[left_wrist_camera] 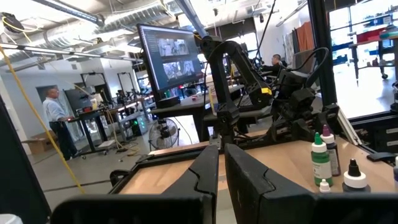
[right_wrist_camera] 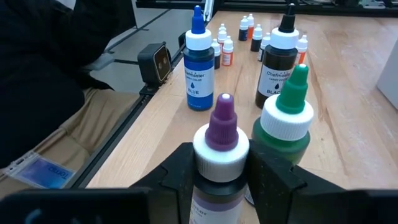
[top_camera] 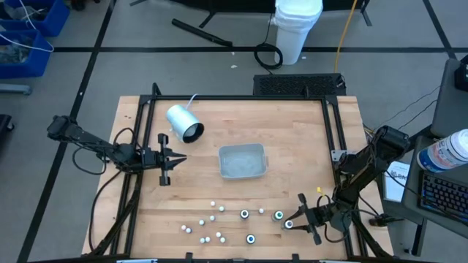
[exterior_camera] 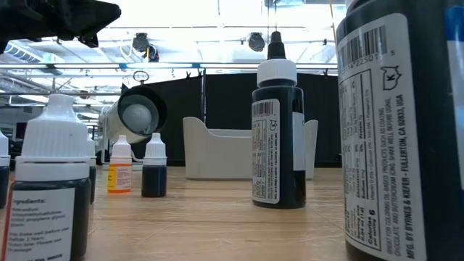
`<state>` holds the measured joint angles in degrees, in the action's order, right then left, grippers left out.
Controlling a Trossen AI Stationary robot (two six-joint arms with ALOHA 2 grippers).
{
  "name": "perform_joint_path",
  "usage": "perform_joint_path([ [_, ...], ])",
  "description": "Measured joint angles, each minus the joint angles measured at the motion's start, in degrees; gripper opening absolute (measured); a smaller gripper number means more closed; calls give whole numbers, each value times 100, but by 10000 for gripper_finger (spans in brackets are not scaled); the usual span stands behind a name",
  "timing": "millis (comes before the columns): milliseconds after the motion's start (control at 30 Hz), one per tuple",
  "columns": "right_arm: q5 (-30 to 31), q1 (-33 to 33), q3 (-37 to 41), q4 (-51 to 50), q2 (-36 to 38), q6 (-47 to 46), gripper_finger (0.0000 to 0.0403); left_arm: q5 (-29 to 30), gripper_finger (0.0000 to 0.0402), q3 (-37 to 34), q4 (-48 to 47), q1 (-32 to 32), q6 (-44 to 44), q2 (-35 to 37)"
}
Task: Pick & Place food coloring
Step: Put the big violet food coloring bottle into the gray bin
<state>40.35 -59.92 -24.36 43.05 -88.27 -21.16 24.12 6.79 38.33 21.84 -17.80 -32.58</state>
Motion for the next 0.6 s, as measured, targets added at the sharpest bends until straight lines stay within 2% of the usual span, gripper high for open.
perform_joint_path([
  [233,-1,0,0,47,0,46,124,0,37,0,0,-1,0,0],
  [467,-10,0,0,713,0,678,114,0,37,0,0,-1,0,0],
  [600,-31,0,0,787,0,715,119,0,37,0,0,0,0,0],
])
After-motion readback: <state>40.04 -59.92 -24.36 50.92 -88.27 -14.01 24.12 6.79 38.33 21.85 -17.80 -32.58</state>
